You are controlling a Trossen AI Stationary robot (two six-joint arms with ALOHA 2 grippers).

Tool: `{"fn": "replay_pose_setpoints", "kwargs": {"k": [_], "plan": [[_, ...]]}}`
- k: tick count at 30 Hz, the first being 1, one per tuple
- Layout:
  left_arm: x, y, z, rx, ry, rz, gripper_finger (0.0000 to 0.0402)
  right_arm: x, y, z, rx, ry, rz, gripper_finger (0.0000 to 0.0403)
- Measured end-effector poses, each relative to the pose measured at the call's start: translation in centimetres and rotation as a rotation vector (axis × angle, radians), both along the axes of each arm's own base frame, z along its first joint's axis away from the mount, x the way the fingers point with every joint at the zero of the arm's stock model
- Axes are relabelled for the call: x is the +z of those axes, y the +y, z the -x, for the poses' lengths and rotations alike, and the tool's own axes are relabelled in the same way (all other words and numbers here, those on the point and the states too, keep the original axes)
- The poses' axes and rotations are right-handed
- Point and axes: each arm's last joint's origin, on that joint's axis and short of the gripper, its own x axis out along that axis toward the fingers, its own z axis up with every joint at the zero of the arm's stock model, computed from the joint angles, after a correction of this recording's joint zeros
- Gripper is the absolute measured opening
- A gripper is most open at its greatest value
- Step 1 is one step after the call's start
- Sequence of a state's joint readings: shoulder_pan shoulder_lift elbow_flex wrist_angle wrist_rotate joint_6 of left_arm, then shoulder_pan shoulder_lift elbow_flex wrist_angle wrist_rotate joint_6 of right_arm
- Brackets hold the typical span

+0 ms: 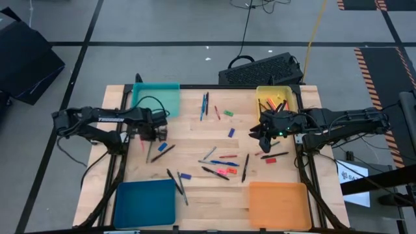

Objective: Sort crayons/erasers/pens/pencils in bins
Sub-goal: Put the green pencil into the yellow bin

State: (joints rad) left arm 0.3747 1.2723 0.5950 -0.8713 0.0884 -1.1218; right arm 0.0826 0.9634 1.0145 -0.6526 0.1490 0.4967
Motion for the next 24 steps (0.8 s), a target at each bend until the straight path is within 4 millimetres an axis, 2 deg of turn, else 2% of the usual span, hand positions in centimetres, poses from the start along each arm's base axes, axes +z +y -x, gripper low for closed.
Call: {"fn": "replay_pose_setpoints", "kwargs": {"k": [7,12,18,21,24], "plan": [[4.8,-1.1,-1.2,-0.062,-0.149,-0.095,0.0002,0.2,0.0,-0.1,0.057,-0.013,0.078,0.0105],[9.1,-2.1,-2.3,-0.117,-0.350,-0.227,0.0001,0.1,0.0,-0.8,0.068,-0.074,0.098,0.0105],[13.4,-2.1,-5.6,-0.269,-0.747,-0.469,0.0001,-2.7,0.6,-4.0,0.138,-0.227,0.110,0.0134],[14.2,-2.1,-6.5,-0.296,-0.827,-0.491,0.0001,-4.3,1.4,-6.3,0.171,-0.237,0.115,0.0160],[13.4,-2.3,-5.8,-0.316,-0.726,-0.452,0.0003,-5.4,2.8,-7.9,0.224,-0.206,0.126,0.0181]]}}
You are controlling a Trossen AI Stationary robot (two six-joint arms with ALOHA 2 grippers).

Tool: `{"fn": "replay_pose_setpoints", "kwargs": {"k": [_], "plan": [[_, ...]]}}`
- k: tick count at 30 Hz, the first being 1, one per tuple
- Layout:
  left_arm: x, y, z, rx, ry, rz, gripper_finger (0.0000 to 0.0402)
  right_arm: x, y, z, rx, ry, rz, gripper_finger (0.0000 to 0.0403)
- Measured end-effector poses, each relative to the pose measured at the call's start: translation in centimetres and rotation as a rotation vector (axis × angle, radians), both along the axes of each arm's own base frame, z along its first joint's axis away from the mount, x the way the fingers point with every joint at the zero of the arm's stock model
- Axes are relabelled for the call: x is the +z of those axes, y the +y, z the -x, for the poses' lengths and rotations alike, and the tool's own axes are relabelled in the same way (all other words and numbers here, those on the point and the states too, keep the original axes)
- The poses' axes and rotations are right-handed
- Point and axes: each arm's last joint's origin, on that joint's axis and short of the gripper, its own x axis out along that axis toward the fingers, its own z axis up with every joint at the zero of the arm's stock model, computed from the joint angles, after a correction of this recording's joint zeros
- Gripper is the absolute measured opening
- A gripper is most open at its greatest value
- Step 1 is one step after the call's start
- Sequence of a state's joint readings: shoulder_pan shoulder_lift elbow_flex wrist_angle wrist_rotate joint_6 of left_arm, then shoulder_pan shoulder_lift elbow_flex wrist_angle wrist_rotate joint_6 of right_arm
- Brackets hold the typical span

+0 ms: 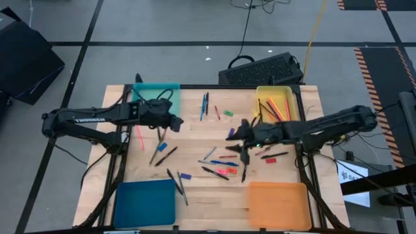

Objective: Sort crayons/erasers/pens/pencils in bins
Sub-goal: Put the green pencil into the yellow bin

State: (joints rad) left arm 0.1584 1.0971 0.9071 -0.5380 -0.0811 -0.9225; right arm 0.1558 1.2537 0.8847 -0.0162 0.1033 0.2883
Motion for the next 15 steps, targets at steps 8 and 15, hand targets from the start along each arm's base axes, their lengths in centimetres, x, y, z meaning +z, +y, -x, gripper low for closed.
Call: {"fn": "replay_pose_setpoints", "kwargs": {"k": [8,15], "plan": [[-3.4,-3.9,2.8,-0.079,0.390,-0.046,0.0048,-1.6,2.1,-0.7,0.069,0.078,0.017,0.0194],[-7.2,-7.2,5.2,0.052,0.385,-0.109,0.0138,-1.7,2.1,-0.7,0.056,0.085,-0.006,0.0194]]}}
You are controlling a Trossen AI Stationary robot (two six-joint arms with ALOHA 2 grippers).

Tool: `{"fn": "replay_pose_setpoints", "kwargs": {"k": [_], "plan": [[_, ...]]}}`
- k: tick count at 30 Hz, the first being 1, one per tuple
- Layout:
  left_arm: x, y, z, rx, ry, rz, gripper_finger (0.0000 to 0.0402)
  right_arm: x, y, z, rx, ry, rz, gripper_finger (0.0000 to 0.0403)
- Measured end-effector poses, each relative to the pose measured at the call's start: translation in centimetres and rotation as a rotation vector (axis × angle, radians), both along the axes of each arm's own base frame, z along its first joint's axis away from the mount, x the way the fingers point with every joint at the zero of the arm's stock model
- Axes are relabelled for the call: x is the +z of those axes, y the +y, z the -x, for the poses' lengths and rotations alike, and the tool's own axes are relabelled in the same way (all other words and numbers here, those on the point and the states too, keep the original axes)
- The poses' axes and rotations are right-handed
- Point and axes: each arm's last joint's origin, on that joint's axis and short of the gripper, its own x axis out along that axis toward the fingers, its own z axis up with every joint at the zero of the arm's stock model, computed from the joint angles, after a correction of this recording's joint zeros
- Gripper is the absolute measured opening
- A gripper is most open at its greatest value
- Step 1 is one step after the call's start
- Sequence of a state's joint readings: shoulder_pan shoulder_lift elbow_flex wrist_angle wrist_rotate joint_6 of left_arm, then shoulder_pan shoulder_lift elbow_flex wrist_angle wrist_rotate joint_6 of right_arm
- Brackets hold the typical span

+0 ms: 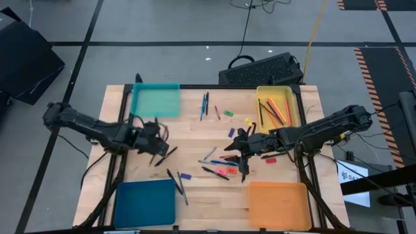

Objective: Sort crayons/erasers/pens/pencils in bins
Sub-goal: Put the green pencil into the yellow bin

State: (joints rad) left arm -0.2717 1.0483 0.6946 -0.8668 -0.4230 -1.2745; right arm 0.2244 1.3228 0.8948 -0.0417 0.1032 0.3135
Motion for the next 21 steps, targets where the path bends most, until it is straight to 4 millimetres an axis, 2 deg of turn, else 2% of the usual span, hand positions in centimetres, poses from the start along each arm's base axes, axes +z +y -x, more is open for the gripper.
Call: {"fn": "replay_pose_setpoints", "kwargs": {"k": [3,8,15,21], "plan": [[-2.3,-0.2,0.7,0.095,0.035,0.027,0.0168,0.0,0.0,0.0,-0.019,0.005,-0.036,0.0194],[-5.4,-0.2,1.2,0.146,0.039,0.046,0.0178,0.0,0.0,0.0,-0.063,0.014,-0.107,0.0194],[-8.5,0.5,2.1,0.211,0.072,0.013,0.0151,-0.1,0.2,0.1,-0.104,0.032,-0.200,0.0194],[-9.4,0.6,1.9,0.175,0.073,-0.022,0.0128,-0.1,1.0,0.3,-0.103,0.056,-0.267,0.0192]]}}
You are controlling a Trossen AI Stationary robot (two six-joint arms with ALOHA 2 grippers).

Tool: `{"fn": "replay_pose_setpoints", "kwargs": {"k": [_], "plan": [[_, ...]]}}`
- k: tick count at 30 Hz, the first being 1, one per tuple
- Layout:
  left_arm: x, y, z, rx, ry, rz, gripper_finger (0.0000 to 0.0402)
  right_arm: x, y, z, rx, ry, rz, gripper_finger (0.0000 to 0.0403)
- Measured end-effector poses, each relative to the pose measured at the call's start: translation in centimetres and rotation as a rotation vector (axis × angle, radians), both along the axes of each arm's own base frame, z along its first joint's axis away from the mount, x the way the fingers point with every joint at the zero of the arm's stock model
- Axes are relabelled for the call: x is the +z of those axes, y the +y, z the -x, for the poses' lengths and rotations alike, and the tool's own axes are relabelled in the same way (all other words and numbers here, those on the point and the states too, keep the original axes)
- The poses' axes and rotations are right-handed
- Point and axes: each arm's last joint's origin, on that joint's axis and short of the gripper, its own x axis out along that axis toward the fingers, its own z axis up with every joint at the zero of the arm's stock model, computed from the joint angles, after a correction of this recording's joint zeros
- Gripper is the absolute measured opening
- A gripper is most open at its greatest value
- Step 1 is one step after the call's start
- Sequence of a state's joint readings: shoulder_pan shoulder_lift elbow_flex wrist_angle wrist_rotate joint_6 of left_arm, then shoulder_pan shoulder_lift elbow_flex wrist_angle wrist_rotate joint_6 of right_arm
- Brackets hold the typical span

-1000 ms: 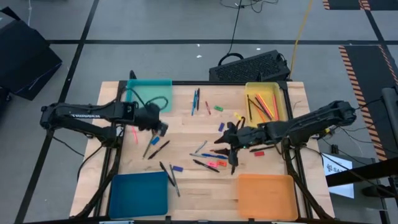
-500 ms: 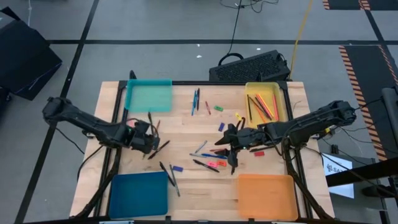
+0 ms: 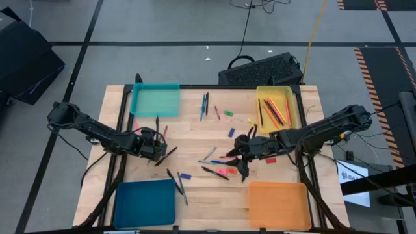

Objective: Sort crayons/erasers/pens/pencils in bins
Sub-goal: Put the green pencil into the yellow bin

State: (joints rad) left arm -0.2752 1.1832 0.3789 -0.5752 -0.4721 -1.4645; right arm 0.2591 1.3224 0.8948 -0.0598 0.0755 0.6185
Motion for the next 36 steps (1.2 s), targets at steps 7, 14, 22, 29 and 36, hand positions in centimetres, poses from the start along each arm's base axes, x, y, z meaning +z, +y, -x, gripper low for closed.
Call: {"fn": "replay_pose_setpoints", "kwargs": {"k": [7,14,22,29,36], "plan": [[-1.0,-0.1,-0.4,-0.006,0.034,-0.022,0.0104,0.0,0.6,0.2,0.002,0.007,-0.030,0.0173],[-1.5,-0.1,-0.5,0.001,0.055,-0.048,0.0045,0.0,0.8,0.2,0.012,0.004,-0.029,0.0167],[-1.0,-0.1,-0.7,-0.014,0.039,-0.042,0.0021,1.4,0.6,1.0,0.032,-0.057,0.000,0.0167],[2.4,-0.8,-2.6,-0.108,-0.088,0.008,0.0002,2.4,0.3,1.6,0.027,-0.107,0.046,0.0167],[7.5,-1.3,-5.3,-0.238,-0.220,-0.058,0.0001,2.3,0.2,1.5,0.005,-0.111,0.104,0.0167]]}}
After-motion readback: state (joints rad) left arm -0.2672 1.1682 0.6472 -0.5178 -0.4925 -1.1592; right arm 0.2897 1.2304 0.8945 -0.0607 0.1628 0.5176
